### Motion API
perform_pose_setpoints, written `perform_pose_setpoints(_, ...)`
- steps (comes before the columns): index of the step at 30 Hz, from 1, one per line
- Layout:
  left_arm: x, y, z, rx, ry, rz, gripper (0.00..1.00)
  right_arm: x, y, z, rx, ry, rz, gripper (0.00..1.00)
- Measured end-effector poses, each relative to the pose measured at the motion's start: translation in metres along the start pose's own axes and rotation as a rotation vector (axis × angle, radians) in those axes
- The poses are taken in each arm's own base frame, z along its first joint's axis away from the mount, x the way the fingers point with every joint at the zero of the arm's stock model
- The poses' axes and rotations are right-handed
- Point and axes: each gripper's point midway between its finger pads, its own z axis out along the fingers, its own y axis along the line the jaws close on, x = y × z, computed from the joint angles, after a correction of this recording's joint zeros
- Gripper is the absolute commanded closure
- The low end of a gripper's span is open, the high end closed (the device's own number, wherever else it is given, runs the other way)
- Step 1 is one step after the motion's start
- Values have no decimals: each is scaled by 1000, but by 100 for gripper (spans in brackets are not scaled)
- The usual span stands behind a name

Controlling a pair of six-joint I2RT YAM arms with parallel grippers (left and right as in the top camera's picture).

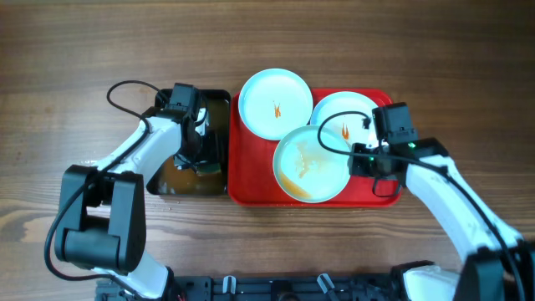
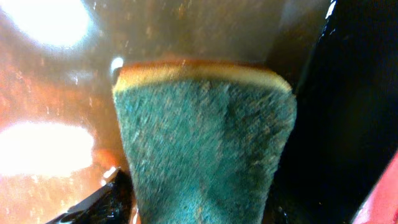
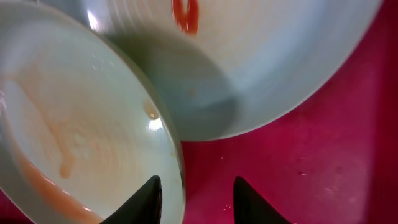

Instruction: Clean dirty plates on tray and stack at the side

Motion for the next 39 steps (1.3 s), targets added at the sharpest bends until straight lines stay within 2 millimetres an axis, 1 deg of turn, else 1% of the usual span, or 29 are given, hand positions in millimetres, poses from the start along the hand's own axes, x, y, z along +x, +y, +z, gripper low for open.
perform_pose_setpoints(1, 2, 1, 1, -6, 7, -4, 83, 5, 2, 9, -18, 42, -6, 67)
perform_pose_setpoints(2, 2, 1, 2, -6, 11, -4, 81, 8, 6, 20, -43, 75, -9, 84)
perform_pose_setpoints(3, 4, 2, 4, -5, 19, -4, 78, 11, 9, 29, -67, 105, -6, 93)
perform_pose_setpoints(4, 5, 2, 4, -5, 20, -4, 76, 11, 15, 34, -104, 118, -9, 95)
perform_pose_setpoints(6, 5, 1, 4, 2, 21, -5, 74, 14, 18, 38, -129, 137, -9, 96)
perform_pose_setpoints(8, 5, 0, 4, 7, 21, -4, 72, 13, 19, 37, -136, 134, -14, 96)
perform_pose_setpoints(9, 5, -1, 4, 10, 21, -4, 70, 12, 20, 35, -139, 125, -21, 96)
perform_pose_setpoints(10, 4, -1, 4, 11, 21, -4, 68, 9, 22, 30, -144, 104, -36, 96)
perform_pose_setpoints(11, 4, -2, 4, 15, 21, -5, 63, 3, 25, 21, -153, 66, -60, 96)
perform_pose_setpoints(12, 4, -2, 4, 18, 20, -5, 58, -7, 28, 8, -157, 8, -88, 96)
perform_pose_setpoints(13, 4, -3, 4, 25, 21, -7, 56, -18, 31, -4, -156, -50, -114, 96)
perform_pose_setpoints(14, 3, -5, 3, 32, 13, -1, 53, -36, 35, -26, -145, -154, -155, 96)
perform_pose_setpoints(16, 2, -7, 3, 38, 11, -2, 53, -50, 38, -48, -106, -267, -213, 96)
perform_pose_setpoints(17, 1, -7, 3, 40, 7, 0, 53, -56, 41, -60, -58, -332, -262, 96)
perform_pose_setpoints(19, 1, -7, 3, 42, 7, 0, 51, -62, 44, -77, 83, -433, -367, 96)
perform_pose_setpoints(20, 1, -8, 3, 43, 7, 1, 51, -66, 51, -89, 184, -513, -433, 96)
perform_pose_setpoints(23, 1, -8, 3, 45, 7, 1, 51, -73, 64, -107, 349, -630, -546, 96)
perform_pose_setpoints(24, 1, -8, 3, 45, 7, 0, 51, -74, 73, -116, 409, -681, -597, 96)
perform_pose_setpoints(27, 1, -8, 3, 47, 7, 0, 51, -81, 81, -138, 553, -778, -669, 96)
perform_pose_setpoints(29, 1, -8, 3, 47, 7, 0, 51, -84, 81, -149, 623, -810, -693, 96)
perform_pose_setpoints(31, 1, -8, 3, 47, 7, 0, 51, -87, 77, -156, 690, -817, -714, 96)
perform_pose_setpoints(34, 1, -8, 3, 47, 7, 0, 51, -88, 73, -160, 736, -811, -737, 96)
perform_pose_setpoints(39, 1, -8, 3, 47, 6, 1, 49, -89, 71, -162, 753, -814, -733, 96)
